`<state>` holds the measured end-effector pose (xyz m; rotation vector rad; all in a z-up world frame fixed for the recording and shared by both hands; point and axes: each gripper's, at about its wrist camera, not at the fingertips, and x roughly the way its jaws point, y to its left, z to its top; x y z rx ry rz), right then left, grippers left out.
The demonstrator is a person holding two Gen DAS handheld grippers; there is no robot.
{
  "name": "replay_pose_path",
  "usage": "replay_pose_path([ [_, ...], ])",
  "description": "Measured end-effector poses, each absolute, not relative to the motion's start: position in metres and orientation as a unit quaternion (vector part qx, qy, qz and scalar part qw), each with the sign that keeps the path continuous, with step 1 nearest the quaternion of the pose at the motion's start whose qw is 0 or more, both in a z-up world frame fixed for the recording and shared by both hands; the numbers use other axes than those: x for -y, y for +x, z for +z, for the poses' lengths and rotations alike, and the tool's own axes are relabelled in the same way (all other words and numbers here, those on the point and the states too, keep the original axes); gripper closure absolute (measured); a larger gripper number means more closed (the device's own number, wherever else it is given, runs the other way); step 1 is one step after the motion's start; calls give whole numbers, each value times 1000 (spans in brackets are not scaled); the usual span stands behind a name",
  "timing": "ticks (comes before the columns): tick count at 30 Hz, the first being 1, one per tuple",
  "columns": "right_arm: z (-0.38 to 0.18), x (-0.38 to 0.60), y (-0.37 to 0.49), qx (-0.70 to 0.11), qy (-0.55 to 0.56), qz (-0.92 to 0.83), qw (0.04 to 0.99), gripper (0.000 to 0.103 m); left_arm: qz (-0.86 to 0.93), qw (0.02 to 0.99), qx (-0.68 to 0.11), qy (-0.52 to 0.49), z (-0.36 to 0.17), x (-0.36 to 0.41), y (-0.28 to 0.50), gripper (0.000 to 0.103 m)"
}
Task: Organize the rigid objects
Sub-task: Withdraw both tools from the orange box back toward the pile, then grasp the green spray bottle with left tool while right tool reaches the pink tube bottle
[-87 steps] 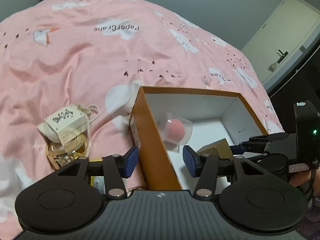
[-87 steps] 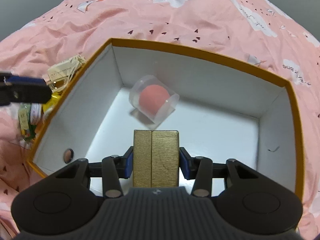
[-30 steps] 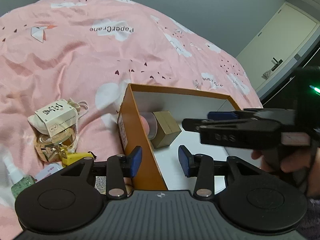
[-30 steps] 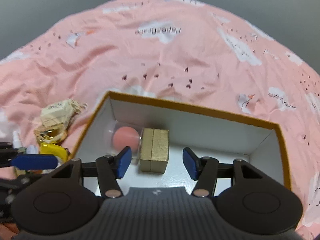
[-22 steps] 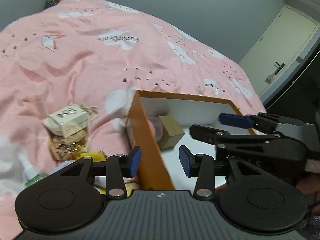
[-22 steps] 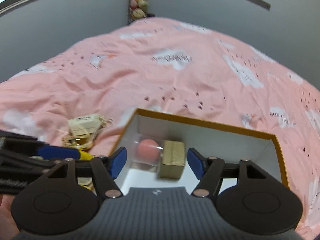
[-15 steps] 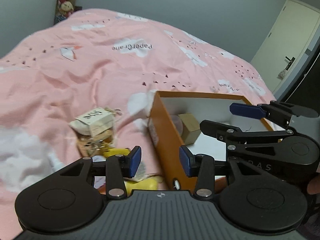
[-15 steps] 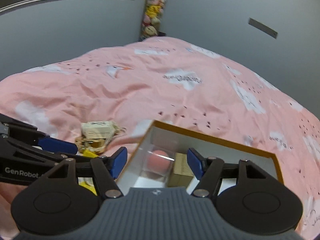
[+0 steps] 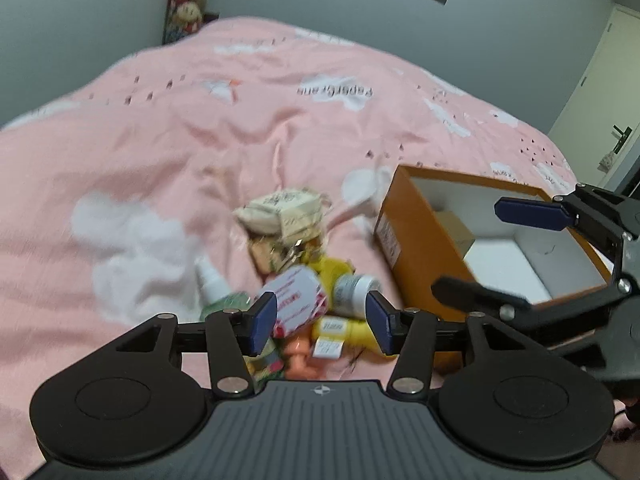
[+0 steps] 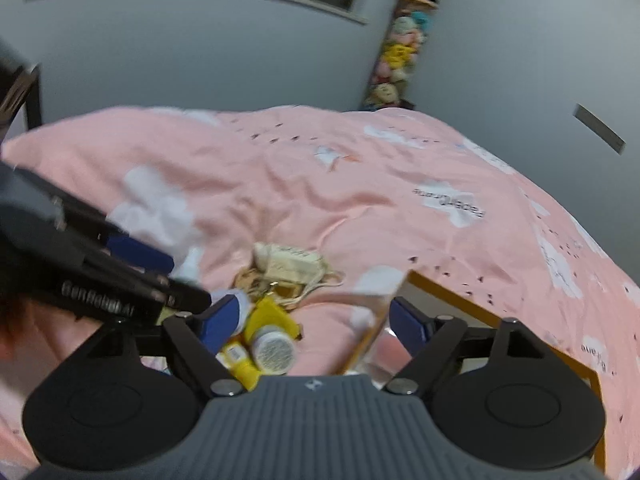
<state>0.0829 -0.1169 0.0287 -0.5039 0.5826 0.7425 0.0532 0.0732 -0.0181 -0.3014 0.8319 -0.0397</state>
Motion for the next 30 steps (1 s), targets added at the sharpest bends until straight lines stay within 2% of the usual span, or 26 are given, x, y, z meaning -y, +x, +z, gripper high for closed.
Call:
replay_pose_path([
  [5,15,101,75,-300,-272,401,822,20,-13,888,-435,-149,-30,-90,44,43],
  [8,3,92,78,-322,-279,413,805,23,-4,883,-442,-158,-36,-97,41,43],
  [10,-5,87,80,-335,-283,420,795,29,2,879,-447,-164,-40,-100,41,43],
  [12,-13,81,84,-345,-290,418,789,43,9,875,-454,-167,-45,-101,45,39],
  [18,-29,69,106,-378,-272,394,792,55,47,858,-472,-197,-63,-105,63,38],
  [24,-41,69,127,-412,-210,370,806,56,75,853,-479,-192,-81,-106,77,38],
  [30,-48,67,128,-402,-221,357,814,58,75,846,-488,-201,-94,-105,87,34],
])
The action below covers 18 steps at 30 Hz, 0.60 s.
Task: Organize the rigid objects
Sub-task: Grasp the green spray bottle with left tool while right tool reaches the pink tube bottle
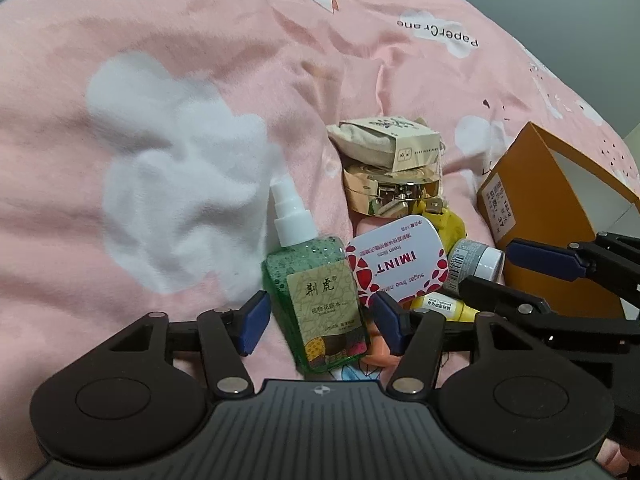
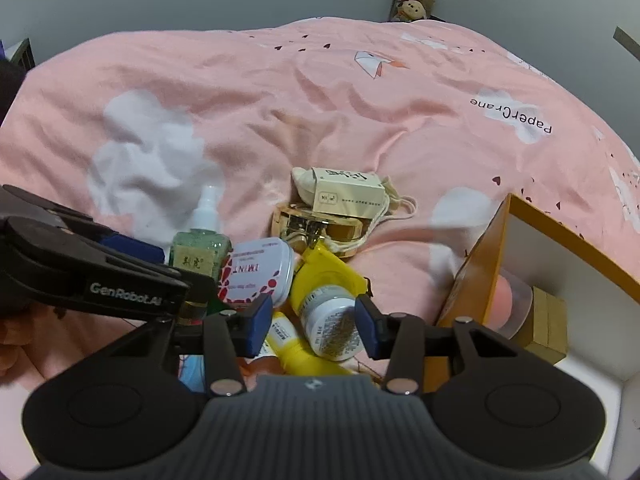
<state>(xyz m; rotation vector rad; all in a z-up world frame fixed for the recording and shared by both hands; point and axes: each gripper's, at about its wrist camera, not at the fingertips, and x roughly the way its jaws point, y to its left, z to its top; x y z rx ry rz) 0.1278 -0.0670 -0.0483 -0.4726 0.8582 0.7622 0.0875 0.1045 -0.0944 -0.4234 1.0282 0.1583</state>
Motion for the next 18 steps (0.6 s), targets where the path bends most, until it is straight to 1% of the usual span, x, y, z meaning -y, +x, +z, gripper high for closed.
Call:
replay_pose_path([
  [7,-51,63,132,-398,-244,361,808,59,90,844,-489,-201,-100,-107,94,35],
  [11,-50,63,131,-404,-239,362,805,59,89,848,-492,-178,-100,-102,95,35],
  [15,-51,63,126,-400,-247,360,806,60,69,840,-515,-157,-98,-94,91,38],
  [18,-51,64,123,-400,-247,361,805,59,72,840,-509,-173,-103,-98,91,37],
])
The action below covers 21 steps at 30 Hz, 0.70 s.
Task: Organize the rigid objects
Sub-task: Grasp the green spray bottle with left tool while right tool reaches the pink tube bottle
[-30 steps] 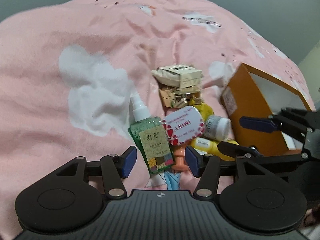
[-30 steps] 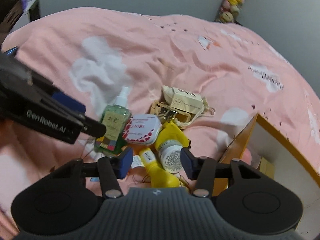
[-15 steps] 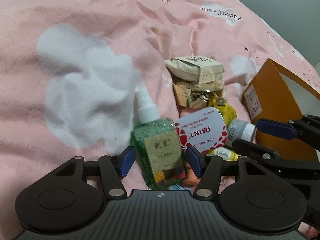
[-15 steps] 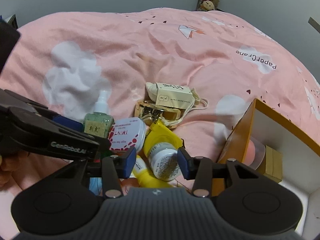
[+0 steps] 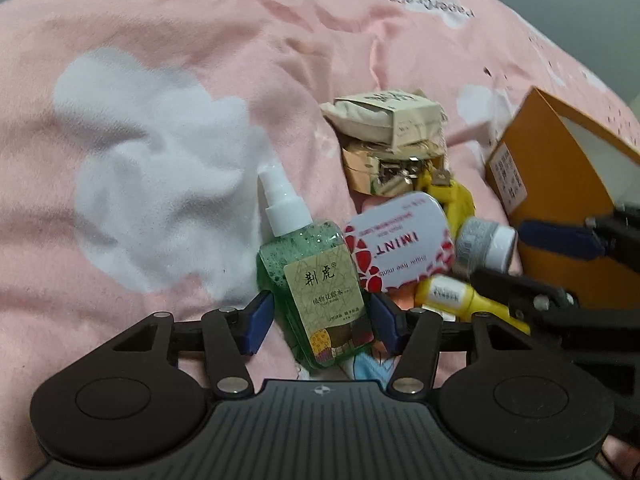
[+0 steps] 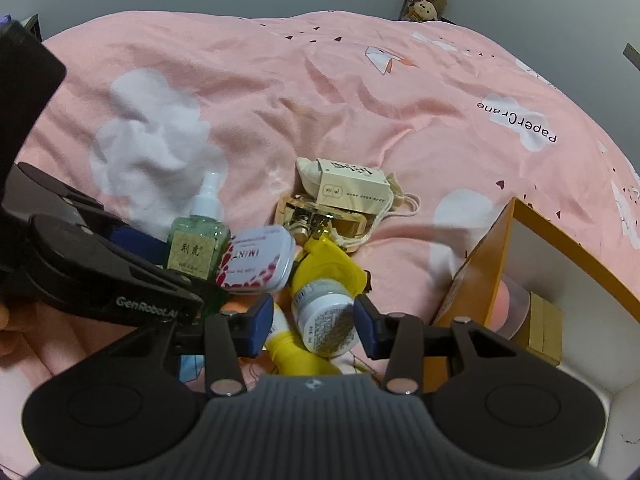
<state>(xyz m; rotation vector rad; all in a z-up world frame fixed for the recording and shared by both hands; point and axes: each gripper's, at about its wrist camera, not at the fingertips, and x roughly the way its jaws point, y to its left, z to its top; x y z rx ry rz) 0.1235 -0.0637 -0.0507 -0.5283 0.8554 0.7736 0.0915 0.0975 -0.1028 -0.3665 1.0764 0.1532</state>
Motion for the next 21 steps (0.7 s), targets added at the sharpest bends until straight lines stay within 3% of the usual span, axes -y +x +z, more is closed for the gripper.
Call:
replay_pose_path([
  [6,-54,62,124,-400,-245,359,807,58,92,842,-500,-180,-111,-97,100,35],
  [11,-53,63,123,-401,-235,360,809,58,87,845,-494,-186,-109,-98,99,42],
  [21,-46,67,106,-413,-186,402,796,66,87,858,-474,-176,-79,-95,65,47],
])
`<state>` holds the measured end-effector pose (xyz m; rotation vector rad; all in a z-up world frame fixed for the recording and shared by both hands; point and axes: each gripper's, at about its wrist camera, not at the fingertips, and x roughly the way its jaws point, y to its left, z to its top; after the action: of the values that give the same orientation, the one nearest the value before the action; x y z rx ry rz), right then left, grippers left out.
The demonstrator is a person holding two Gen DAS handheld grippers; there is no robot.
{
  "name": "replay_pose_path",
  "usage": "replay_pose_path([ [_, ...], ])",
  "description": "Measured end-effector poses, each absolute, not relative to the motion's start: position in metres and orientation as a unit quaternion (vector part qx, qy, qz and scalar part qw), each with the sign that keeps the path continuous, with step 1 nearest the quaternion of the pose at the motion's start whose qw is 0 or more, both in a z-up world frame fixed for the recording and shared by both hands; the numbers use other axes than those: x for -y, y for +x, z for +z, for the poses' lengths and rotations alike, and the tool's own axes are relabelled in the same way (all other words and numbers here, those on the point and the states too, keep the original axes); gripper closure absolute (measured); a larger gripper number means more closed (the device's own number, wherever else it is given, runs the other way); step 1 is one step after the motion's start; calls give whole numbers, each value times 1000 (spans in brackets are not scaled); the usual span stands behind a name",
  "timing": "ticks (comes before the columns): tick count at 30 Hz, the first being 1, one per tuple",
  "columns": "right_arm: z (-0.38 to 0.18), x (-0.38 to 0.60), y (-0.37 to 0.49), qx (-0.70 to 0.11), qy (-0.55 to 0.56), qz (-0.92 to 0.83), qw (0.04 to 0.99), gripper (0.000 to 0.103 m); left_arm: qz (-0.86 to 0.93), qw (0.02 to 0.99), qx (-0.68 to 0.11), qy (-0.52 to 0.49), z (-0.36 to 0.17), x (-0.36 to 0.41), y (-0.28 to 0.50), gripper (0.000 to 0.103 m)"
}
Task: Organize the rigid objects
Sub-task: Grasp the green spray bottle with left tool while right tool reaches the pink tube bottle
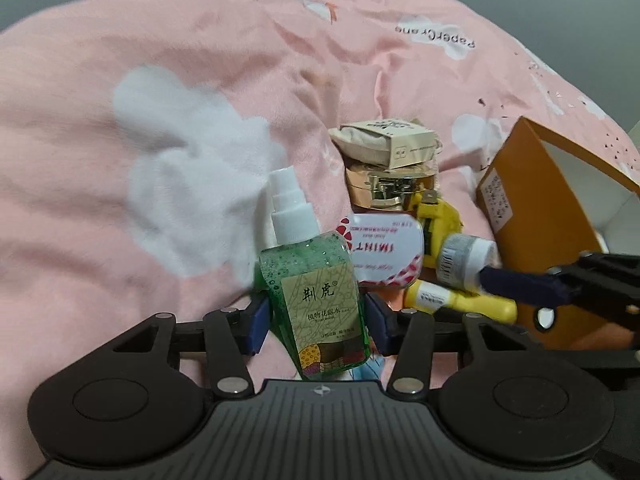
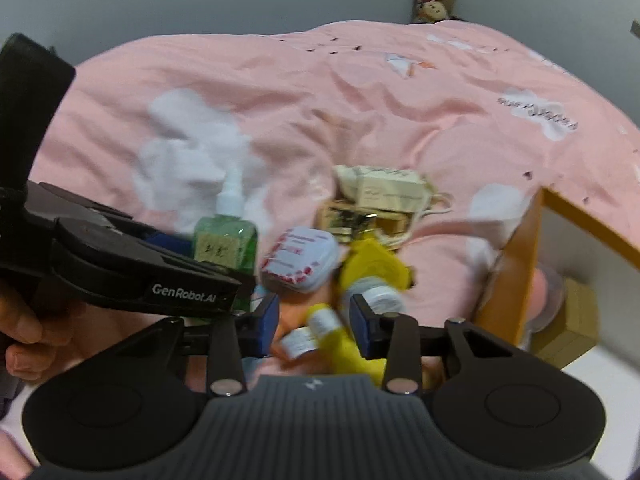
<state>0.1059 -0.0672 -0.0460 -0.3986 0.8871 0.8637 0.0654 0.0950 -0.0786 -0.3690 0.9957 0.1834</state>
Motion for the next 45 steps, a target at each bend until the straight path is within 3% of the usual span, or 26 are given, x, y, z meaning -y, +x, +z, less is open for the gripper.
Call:
replay_pose_path([
  [5,-50,62,98,-435,-171,413,781,79,89,863,-468,-167,-73,-90,54,48],
  [15,-83,51,110,-501,-133,387,762,79,94,868,-458,-169,-75,-90,46,48],
  [28,-104,30,114,-507,-152,380,759,77,91,863,-462,-185,-78,-97,47,48],
  [29,-103,32,115,-508,-145,381,759,78,90,863,-461,-186,-78,-97,47,48],
  [32,-95,43,116,-511,-120,393,755,103,86,862,-462,-189,-77,-98,47,48],
  [40,-78,61,115,-504,-106,391,763,103,82,861,-464,-189,-75,-96,46,49],
  [41,-79,64,114,-509,-96,392,760,100,81,862,-464,-189,-75,-96,45,49],
  [44,-84,67,114,-518,-85,377,763,75,80,861,-464,-193,-75,-97,45,49],
  [45,-85,69,115,-520,-76,379,761,73,79,860,-464,-195,-75,-98,45,49],
])
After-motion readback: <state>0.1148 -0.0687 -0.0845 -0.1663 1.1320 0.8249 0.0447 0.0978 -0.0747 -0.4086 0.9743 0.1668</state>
